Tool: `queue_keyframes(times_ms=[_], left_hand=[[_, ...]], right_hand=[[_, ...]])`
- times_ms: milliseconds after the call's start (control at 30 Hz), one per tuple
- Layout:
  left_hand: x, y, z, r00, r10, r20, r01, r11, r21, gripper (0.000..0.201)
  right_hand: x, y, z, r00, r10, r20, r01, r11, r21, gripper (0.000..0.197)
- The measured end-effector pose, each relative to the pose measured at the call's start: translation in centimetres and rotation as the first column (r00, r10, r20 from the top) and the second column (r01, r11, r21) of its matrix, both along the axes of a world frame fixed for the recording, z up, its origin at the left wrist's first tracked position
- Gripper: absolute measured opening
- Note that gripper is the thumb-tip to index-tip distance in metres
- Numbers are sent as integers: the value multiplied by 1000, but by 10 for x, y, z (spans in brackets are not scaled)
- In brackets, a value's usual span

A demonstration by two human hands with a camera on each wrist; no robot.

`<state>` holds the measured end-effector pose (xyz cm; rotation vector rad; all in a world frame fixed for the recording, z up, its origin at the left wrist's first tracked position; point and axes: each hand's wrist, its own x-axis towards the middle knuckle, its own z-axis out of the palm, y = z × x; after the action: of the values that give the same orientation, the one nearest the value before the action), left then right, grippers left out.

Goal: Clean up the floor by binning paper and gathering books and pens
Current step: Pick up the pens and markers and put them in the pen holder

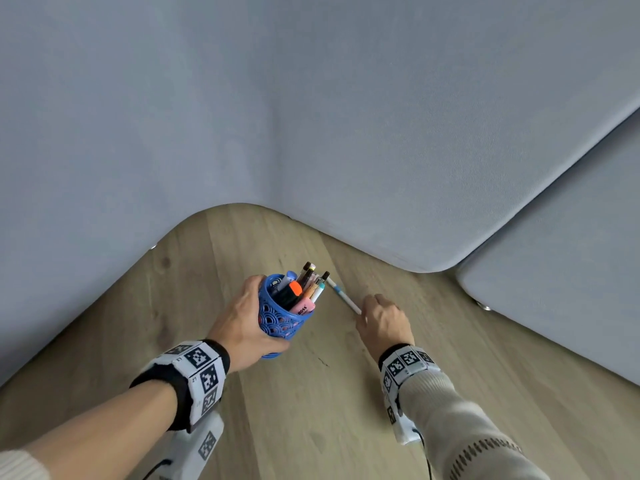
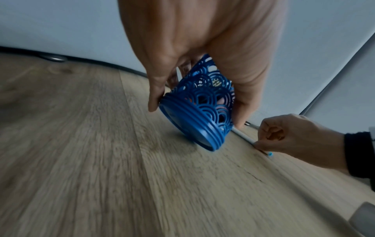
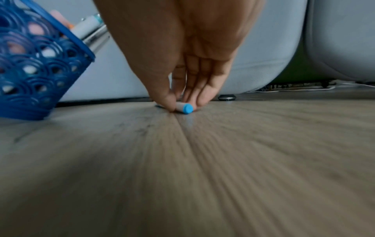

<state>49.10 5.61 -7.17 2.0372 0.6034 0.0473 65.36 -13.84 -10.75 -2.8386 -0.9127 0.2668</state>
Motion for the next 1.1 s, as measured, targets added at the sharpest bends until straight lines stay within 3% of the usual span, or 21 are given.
queue_keyframes(times_ms=[100,167,267,333,433,533,700,833,933,1033,1100], left_hand=[[-1,-2,3,1000,-11,-11,12,1000,14,86],[-5,-4,5,999,-42,-28,42,999,27,86],[-9,-5,13,988,-146,-59,150,986,69,86],[-5,-2,22,978,-201,-52,206,971,125,86],[12,1,53,970,-233,-70,243,949,199,85],[20,-7,106,951,-297,-84,308,927,216,83],[20,-38,224,923,-384,17,379,917,123,78],[15,-65,329,923,-361,130,358,932,50,76],[8,-81,395,935,-307,176,309,951,15,72],[4,-95,457,942,-264,206,272,962,-15,73],[1,-108,502,944,-246,220,257,966,-20,79]], right_hand=[[-5,-10,14,998,-7,-58,8,1000,13,19],[-9,-17,32,997,-55,-50,64,981,182,17],[-26,-30,78,993,-104,64,45,801,597,9],[-40,-35,112,989,-43,139,-67,710,701,9],[-47,-36,144,976,126,177,-209,766,608,10],[-51,-33,186,958,260,120,-284,817,502,11],[-58,-42,318,946,314,-82,-234,834,499,41],[-66,-68,436,963,265,-41,-213,848,486,49],[-68,-94,511,990,141,14,-132,884,449,56],[-75,-116,569,991,-35,-132,83,921,380,98],[-92,-128,606,944,-147,-295,241,918,316,113]])
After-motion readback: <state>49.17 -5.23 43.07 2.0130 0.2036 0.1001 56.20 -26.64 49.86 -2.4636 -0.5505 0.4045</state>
